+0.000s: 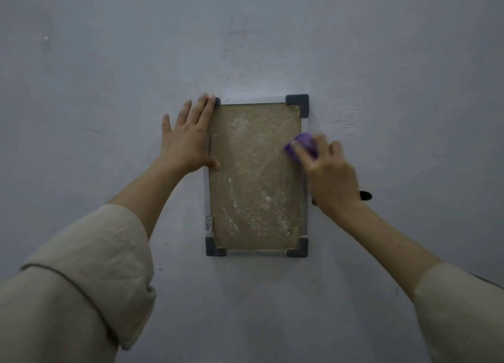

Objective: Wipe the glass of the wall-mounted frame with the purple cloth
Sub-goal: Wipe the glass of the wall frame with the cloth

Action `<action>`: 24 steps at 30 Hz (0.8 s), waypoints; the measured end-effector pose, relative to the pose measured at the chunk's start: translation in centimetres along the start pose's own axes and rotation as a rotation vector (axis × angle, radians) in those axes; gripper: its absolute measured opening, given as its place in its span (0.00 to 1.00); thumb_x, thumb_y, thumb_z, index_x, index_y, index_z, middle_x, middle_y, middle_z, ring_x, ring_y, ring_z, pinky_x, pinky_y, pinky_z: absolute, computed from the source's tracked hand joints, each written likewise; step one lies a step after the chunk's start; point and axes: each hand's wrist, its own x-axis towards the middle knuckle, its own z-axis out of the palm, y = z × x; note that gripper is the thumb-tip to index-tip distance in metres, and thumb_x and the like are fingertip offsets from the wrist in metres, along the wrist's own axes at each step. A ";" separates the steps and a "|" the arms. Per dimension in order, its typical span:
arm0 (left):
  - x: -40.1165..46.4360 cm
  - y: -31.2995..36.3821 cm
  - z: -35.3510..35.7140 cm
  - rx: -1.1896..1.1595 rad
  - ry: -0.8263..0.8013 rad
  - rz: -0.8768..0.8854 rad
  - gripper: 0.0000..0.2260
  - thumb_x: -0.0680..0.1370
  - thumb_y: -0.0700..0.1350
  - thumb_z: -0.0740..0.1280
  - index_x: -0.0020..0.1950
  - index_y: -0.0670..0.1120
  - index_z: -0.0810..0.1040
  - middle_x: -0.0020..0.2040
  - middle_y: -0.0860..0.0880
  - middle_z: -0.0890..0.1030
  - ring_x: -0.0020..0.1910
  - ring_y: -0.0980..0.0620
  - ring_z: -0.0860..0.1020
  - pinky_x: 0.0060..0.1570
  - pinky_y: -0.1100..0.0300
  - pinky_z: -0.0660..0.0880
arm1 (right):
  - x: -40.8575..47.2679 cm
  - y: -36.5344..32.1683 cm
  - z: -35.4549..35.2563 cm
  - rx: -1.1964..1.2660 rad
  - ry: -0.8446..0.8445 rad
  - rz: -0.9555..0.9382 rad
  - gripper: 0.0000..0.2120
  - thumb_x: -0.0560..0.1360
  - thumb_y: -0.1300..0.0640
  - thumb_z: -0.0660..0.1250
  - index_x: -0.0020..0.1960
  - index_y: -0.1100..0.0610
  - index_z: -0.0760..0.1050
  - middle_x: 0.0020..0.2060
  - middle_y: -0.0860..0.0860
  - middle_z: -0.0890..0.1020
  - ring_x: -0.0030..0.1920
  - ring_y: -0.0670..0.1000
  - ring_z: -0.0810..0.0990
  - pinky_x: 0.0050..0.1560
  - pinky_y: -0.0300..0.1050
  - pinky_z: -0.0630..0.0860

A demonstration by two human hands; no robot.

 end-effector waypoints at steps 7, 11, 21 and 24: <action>0.1 -0.1 0.1 0.008 0.000 -0.002 0.58 0.62 0.55 0.77 0.76 0.52 0.36 0.78 0.53 0.40 0.76 0.49 0.41 0.71 0.37 0.44 | 2.4 -0.1 -0.5 0.023 0.032 -0.055 0.20 0.76 0.64 0.61 0.68 0.55 0.68 0.64 0.62 0.70 0.53 0.64 0.73 0.40 0.55 0.79; 0.0 0.0 0.0 0.008 -0.003 0.001 0.58 0.63 0.55 0.77 0.75 0.52 0.36 0.78 0.53 0.40 0.76 0.49 0.41 0.71 0.37 0.44 | 3.5 -2.2 -0.6 0.043 0.044 0.021 0.21 0.78 0.64 0.57 0.70 0.56 0.64 0.66 0.62 0.66 0.57 0.64 0.70 0.44 0.54 0.78; 0.0 0.0 0.0 0.019 0.000 0.005 0.57 0.63 0.55 0.77 0.76 0.52 0.36 0.77 0.54 0.40 0.76 0.49 0.41 0.72 0.38 0.43 | 5.9 -3.3 -1.1 0.090 0.100 0.115 0.20 0.78 0.65 0.58 0.69 0.56 0.65 0.66 0.60 0.67 0.57 0.63 0.70 0.45 0.53 0.78; 0.1 -0.1 0.0 0.035 0.005 0.007 0.57 0.64 0.55 0.77 0.76 0.51 0.36 0.78 0.53 0.40 0.76 0.49 0.42 0.72 0.38 0.44 | 4.6 -5.3 -0.2 0.082 0.023 -0.167 0.20 0.79 0.60 0.58 0.70 0.56 0.63 0.67 0.59 0.65 0.60 0.62 0.69 0.48 0.51 0.78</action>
